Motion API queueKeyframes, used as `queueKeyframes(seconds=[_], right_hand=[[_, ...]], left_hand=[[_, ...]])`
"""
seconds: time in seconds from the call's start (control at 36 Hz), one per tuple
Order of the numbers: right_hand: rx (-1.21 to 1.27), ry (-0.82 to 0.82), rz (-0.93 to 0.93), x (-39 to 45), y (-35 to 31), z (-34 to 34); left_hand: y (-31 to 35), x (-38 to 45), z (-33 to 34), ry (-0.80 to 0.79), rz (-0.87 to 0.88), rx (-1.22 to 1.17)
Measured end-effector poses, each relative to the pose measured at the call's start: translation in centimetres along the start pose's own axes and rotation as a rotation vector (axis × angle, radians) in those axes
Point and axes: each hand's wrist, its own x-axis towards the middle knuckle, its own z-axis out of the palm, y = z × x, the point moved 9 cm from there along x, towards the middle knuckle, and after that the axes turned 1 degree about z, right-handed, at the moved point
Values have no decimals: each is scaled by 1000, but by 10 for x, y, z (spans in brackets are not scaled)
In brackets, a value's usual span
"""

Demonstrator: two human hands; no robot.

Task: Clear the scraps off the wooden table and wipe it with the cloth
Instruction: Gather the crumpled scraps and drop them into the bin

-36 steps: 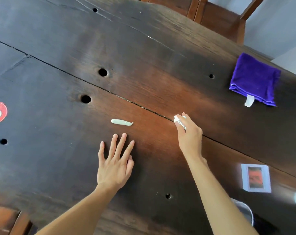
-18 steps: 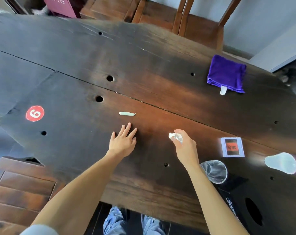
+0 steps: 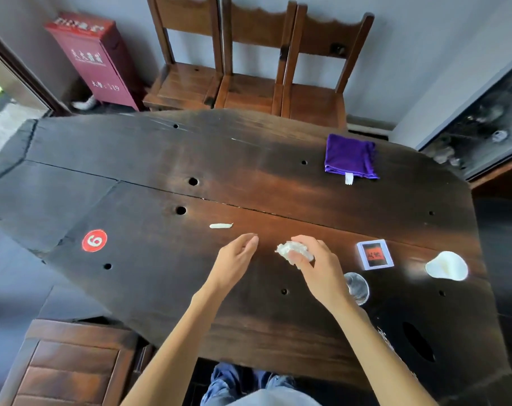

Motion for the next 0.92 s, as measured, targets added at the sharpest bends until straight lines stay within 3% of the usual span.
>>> queueKeyframes(seconds=[0.25,0.44,0.61,0.72,0.92], right_hand=[[124,26,-115,-56,-43,-3],[162,100,-158,-75,-46,4],[0,97,-227,-84,-39,12],[-137,137,-377,-93,-49,13],[-14,-103,-210,-91,-42,14]], left_hand=[[46,-74,41,-228,-18,-546],[47,-102,62,-276,-110,-817],[51,-112,65,-231,-134,-874],[51,-111,56,-157,-107,-767],[55,-106,44,-178,20,-735]])
